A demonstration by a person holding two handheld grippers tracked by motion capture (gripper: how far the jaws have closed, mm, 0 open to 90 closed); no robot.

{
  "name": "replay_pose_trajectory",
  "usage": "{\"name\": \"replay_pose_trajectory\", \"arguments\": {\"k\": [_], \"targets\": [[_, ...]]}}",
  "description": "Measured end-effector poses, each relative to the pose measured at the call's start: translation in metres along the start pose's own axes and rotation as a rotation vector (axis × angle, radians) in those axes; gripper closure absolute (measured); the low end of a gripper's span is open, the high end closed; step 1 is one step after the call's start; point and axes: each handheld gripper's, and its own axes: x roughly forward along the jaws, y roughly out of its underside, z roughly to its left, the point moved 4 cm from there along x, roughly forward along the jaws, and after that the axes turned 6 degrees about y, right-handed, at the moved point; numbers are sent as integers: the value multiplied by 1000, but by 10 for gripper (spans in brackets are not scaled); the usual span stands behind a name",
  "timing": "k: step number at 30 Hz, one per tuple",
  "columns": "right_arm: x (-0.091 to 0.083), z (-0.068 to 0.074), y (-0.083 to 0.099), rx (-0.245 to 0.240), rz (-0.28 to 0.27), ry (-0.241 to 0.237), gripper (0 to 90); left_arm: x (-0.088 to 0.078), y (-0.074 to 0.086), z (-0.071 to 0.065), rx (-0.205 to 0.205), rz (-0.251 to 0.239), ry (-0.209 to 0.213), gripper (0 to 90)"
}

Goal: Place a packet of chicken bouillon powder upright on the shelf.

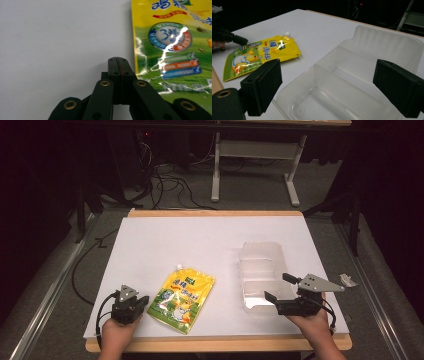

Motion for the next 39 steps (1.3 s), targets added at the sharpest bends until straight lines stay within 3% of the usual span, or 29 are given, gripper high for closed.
{"name": "replay_pose_trajectory", "arguments": {"k": [4, 11, 17, 18, 24, 31, 36, 39], "targets": [[-1, -1, 0, 18, -5, 0, 92, 0, 3, -10, 35, 3, 39, 900], [1, -1, 0, 15, -4, 0, 94, 2, 3, -22, 61, 12, 106, 900], [2, -1, 1, 19, 1, 0, 97, 7, 0, -43, 128, 39, 165, 900], [2, -2, 1, 28, 1, 0, 97, 10, -1, -52, 149, 44, 183, 900], [1, -4, 2, 31, -4, 7, 97, 13, -3, -69, 217, 63, 205, 900], [4, -6, 4, 35, 3, 20, 89, 13, -4, -63, 196, 56, 204, 900], [3, -9, 5, 43, -2, 13, 88, 10, -7, -58, 159, 6, 181, 900], [1, -9, 5, 38, -8, 11, 89, 10, -9, -57, 144, -9, 180, 832]]}}
